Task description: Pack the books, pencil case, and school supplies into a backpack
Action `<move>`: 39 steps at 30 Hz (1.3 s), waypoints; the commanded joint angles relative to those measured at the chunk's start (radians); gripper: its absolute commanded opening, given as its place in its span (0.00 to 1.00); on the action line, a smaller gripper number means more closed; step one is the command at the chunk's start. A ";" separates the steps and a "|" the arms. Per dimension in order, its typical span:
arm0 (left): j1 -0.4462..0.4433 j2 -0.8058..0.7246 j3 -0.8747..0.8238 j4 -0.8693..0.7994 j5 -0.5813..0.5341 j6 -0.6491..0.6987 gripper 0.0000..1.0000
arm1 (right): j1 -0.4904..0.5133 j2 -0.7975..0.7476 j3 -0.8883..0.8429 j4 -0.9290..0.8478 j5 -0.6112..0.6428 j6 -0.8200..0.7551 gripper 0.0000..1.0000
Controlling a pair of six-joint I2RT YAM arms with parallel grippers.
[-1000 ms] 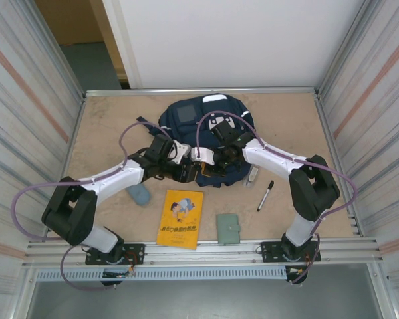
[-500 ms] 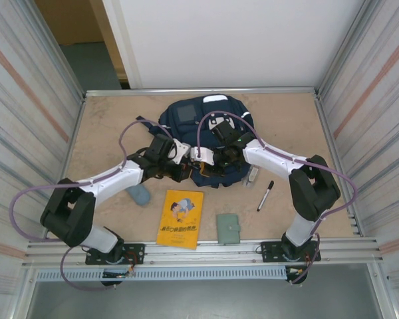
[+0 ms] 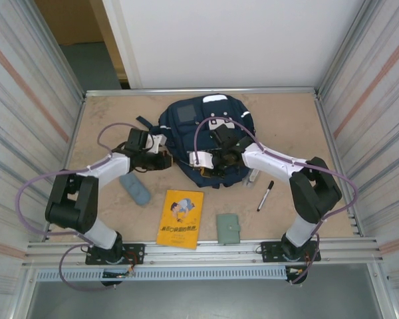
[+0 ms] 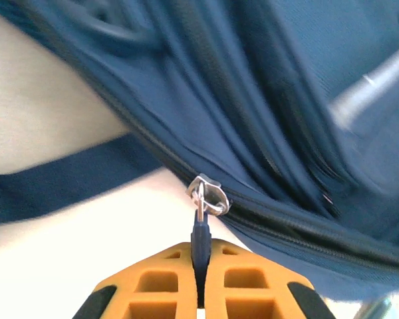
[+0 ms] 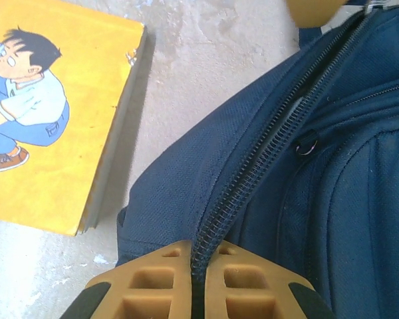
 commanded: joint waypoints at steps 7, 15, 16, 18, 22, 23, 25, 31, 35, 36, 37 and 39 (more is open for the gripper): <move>0.083 0.262 0.286 -0.110 -0.155 -0.083 0.00 | 0.076 -0.106 -0.001 -0.024 0.058 -0.051 0.00; 0.100 0.309 0.405 -0.165 -0.211 -0.175 0.05 | 0.135 -0.109 -0.014 -0.027 0.084 -0.036 0.00; 0.101 0.303 0.408 -0.173 -0.220 -0.175 0.11 | 0.140 -0.105 -0.011 -0.024 0.092 -0.032 0.00; 0.102 0.274 0.397 -0.198 -0.221 -0.193 0.20 | 0.150 -0.105 -0.022 0.020 0.131 -0.004 0.25; 0.105 0.119 0.326 -0.222 -0.072 -0.250 0.30 | 0.172 -0.149 -0.104 0.239 0.325 0.053 0.99; 0.105 0.076 0.308 -0.227 -0.032 -0.259 0.34 | 0.174 -0.165 -0.115 0.276 0.353 0.061 0.99; 0.104 -0.029 0.270 -0.258 0.011 -0.272 0.41 | 0.173 -0.202 -0.120 0.322 0.392 0.114 0.99; 0.052 -0.256 0.215 -0.423 0.091 -0.231 0.53 | 0.172 -0.367 -0.146 0.387 0.662 0.474 0.99; -0.041 -0.324 0.207 -0.486 0.069 -0.229 0.61 | 0.097 -0.501 -0.128 0.195 0.903 0.982 0.99; -0.060 -0.322 0.213 -0.488 0.074 -0.221 0.62 | 0.049 -0.531 -0.122 0.096 0.895 1.159 0.99; -0.074 -0.316 0.222 -0.494 0.067 -0.218 0.63 | -0.008 -0.554 -0.126 0.043 0.799 1.247 0.99; -0.107 -0.297 0.240 -0.487 0.011 -0.223 0.64 | -0.160 -0.593 -0.164 -0.004 0.503 1.381 0.99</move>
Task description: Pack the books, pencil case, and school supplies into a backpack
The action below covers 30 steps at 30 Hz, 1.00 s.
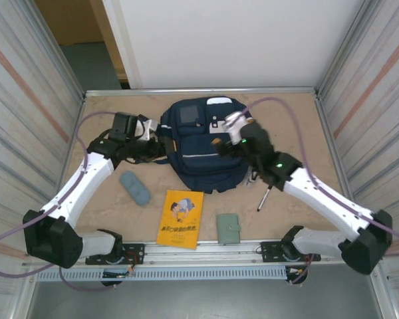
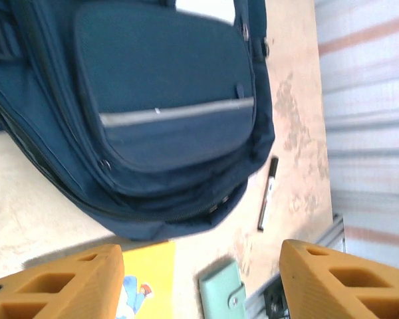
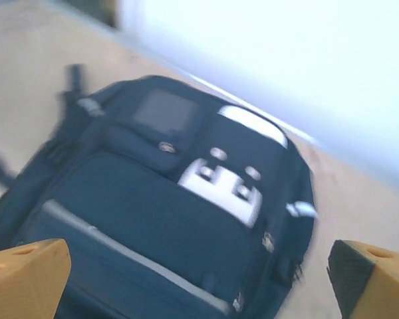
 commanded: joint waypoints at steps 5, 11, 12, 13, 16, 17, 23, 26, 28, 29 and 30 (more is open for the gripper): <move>-0.058 0.091 -0.005 0.072 -0.134 -0.075 0.64 | -0.279 -0.022 -0.065 -0.274 -0.348 0.514 0.97; -0.077 0.261 0.019 0.168 -0.084 -0.106 0.64 | -0.322 0.159 -0.038 -0.311 -0.498 0.552 0.84; -0.077 0.300 0.040 0.165 -0.076 -0.105 0.63 | -0.342 0.215 -0.020 -0.310 -0.594 0.533 0.77; -0.077 0.332 0.057 0.165 -0.064 -0.108 0.63 | -0.356 0.262 -0.004 -0.312 -0.658 0.521 0.72; -0.076 0.419 0.107 0.170 -0.051 -0.119 0.63 | -0.399 0.387 0.041 -0.285 -0.738 0.508 0.65; -0.077 0.446 0.122 0.173 -0.057 -0.122 0.63 | -0.408 0.426 0.063 -0.276 -0.757 0.499 0.65; -0.077 0.584 0.232 0.169 -0.019 -0.094 0.62 | -0.411 0.616 0.175 -0.282 -0.772 0.472 0.58; -0.071 0.640 0.238 0.168 -0.012 -0.097 0.60 | -0.411 0.672 0.202 -0.272 -0.798 0.453 0.57; -0.068 0.655 0.223 0.190 -0.018 -0.107 0.60 | -0.411 0.688 0.211 -0.272 -0.781 0.448 0.59; -0.067 0.660 0.220 0.196 -0.023 -0.114 0.60 | -0.411 0.698 0.215 -0.276 -0.772 0.449 0.59; -0.065 0.661 0.222 0.191 -0.031 -0.119 0.60 | -0.413 0.705 0.219 -0.283 -0.764 0.449 0.59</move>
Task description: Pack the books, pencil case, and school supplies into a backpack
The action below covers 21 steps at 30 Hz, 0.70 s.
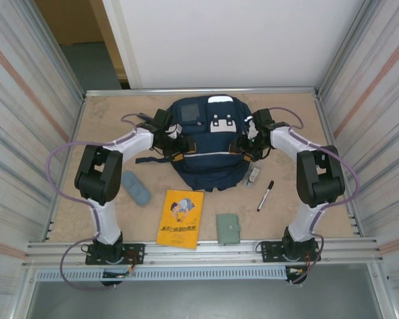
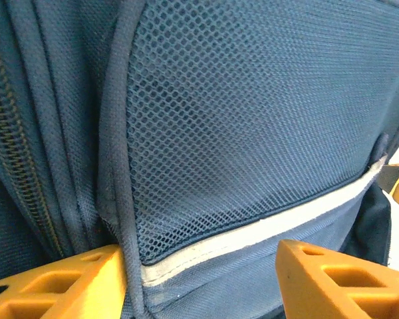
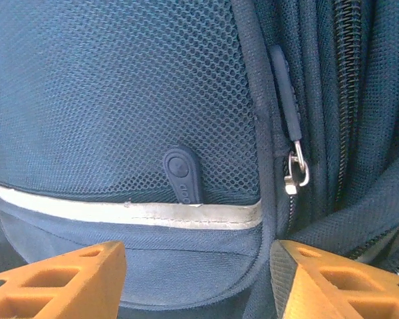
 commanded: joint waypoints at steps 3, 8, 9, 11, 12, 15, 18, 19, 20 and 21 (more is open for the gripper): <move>-0.002 -0.001 0.008 -0.018 -0.049 -0.011 0.62 | 0.008 0.023 0.033 -0.020 -0.014 -0.025 0.66; 0.003 -0.018 0.034 -0.107 -0.100 0.035 0.67 | 0.011 -0.024 0.081 -0.105 0.069 -0.034 0.67; 0.003 -0.017 0.036 -0.115 -0.096 0.038 0.67 | 0.011 -0.034 0.090 -0.117 0.089 -0.041 0.67; 0.003 -0.013 0.029 -0.114 -0.083 0.037 0.67 | 0.011 -0.058 0.100 -0.126 0.123 -0.053 0.68; 0.003 -0.012 0.026 -0.109 -0.077 0.033 0.67 | 0.012 -0.064 0.101 -0.126 0.138 -0.058 0.67; 0.003 0.001 0.017 -0.083 -0.049 0.015 0.67 | 0.008 -0.042 0.102 -0.097 0.122 -0.072 0.66; 0.003 0.024 0.023 -0.067 -0.034 0.005 0.66 | 0.011 0.025 0.118 -0.061 0.072 -0.076 0.63; 0.003 0.030 0.027 -0.062 -0.033 0.002 0.66 | 0.013 0.049 0.123 -0.051 0.072 -0.076 0.62; 0.003 0.036 0.029 -0.062 -0.036 0.001 0.66 | 0.014 0.069 0.127 -0.050 0.078 -0.075 0.62; 0.003 0.042 0.034 -0.060 -0.036 -0.003 0.66 | 0.018 0.092 0.133 -0.051 0.088 -0.075 0.62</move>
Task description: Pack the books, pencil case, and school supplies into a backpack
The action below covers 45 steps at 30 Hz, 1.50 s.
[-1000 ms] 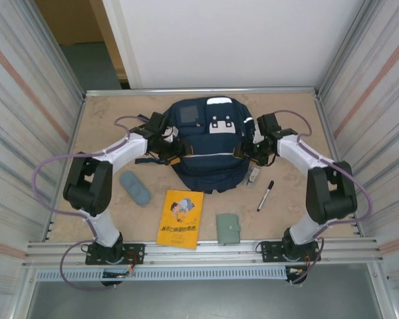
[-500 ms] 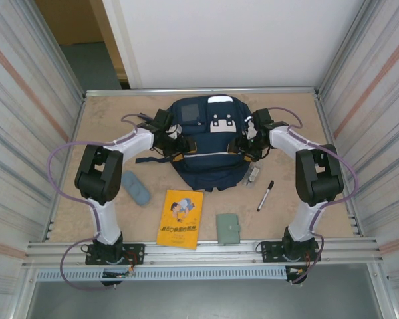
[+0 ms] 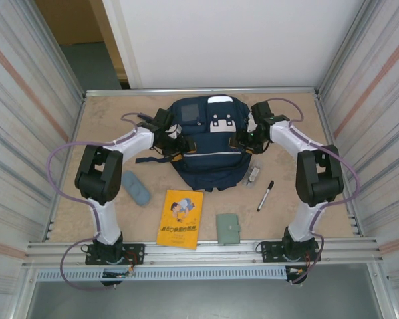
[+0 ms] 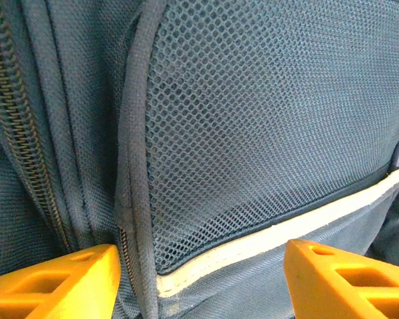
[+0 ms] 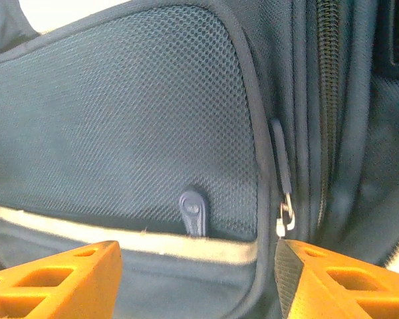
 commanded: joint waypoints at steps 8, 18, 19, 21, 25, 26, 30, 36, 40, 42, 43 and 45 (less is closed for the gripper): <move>-0.005 0.075 0.076 -0.087 0.107 -0.005 0.65 | 0.067 0.122 0.071 -0.045 -0.071 -0.047 0.63; 0.028 -0.069 0.162 -0.049 0.254 -0.019 0.61 | 0.022 -0.073 0.100 0.051 -0.359 0.088 0.62; 0.034 -0.086 0.168 -0.049 0.251 -0.026 0.61 | 0.017 -0.088 0.101 0.066 -0.377 0.107 0.62; 0.041 -0.116 0.182 -0.044 0.249 -0.034 0.61 | 0.009 -0.114 0.098 0.113 -0.417 0.150 0.61; 0.055 -0.140 0.222 -0.040 0.273 -0.050 0.60 | 0.019 -0.140 0.095 0.204 -0.460 0.223 0.61; 0.058 -0.146 0.231 -0.035 0.272 -0.055 0.60 | 0.023 -0.145 0.095 0.220 -0.457 0.231 0.61; 0.061 -0.177 0.230 0.006 0.195 -0.052 0.60 | 0.029 -0.160 0.076 0.245 -0.404 0.205 0.62; 0.066 -0.165 0.202 0.074 0.175 -0.082 0.60 | 0.022 -0.122 0.077 0.228 -0.397 0.190 0.63; 0.069 -0.142 0.222 0.063 0.189 -0.080 0.60 | 0.025 -0.119 0.086 0.252 -0.423 0.212 0.63; 0.070 -0.148 0.233 0.061 0.171 -0.066 0.60 | 0.026 -0.126 0.087 0.260 -0.425 0.212 0.63; 0.070 -0.153 0.238 0.061 0.156 -0.056 0.60 | 0.026 -0.129 0.089 0.260 -0.418 0.208 0.63; 0.072 -0.163 0.251 0.061 0.132 -0.035 0.60 | 0.025 -0.137 0.091 0.254 -0.406 0.190 0.63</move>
